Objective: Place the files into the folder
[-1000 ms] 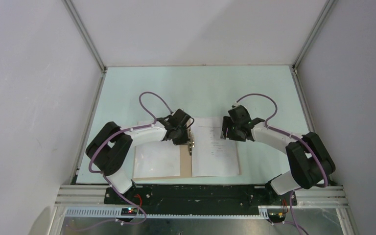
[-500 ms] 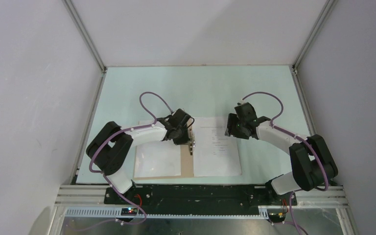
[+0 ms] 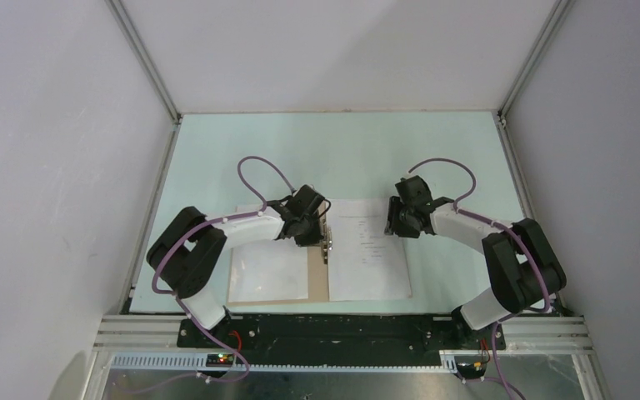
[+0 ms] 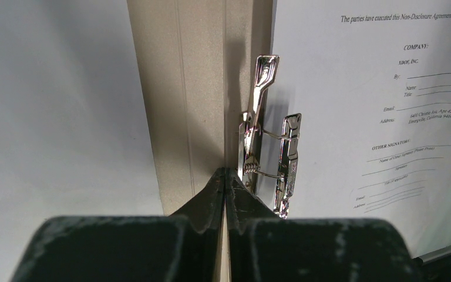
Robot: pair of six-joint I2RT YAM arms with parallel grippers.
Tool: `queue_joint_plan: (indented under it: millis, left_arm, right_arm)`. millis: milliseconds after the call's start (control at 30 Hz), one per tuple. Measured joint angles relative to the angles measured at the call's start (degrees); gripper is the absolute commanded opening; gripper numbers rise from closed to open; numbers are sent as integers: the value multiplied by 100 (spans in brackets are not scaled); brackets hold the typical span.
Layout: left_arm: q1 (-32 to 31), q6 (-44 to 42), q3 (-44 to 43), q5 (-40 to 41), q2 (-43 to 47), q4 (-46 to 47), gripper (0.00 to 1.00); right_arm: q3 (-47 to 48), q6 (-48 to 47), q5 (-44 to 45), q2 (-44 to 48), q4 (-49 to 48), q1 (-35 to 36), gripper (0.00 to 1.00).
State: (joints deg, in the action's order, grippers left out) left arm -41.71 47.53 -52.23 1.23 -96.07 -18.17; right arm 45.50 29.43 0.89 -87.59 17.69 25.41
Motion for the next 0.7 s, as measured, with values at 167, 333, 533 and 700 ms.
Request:
queue_joint_plan:
  millis: [167, 333, 533, 700]
  left_arm:
    - [2, -2, 0, -2, -2, 4, 6]
    - [2, -2, 0, -7, -2, 9, 8]
    - [11, -52, 0, -15, 0, 9, 21]
    - [13, -197, -2, 4, 55, -42, 30]
  right_arm:
    - [20, -13, 28, -17, -9, 52, 49]
    - [31, -11, 70, -17, 22, 63, 55]
    - [61, -13, 170, 79, 181, 63, 69]
    - [90, -33, 192, 420, 286, 35, 68]
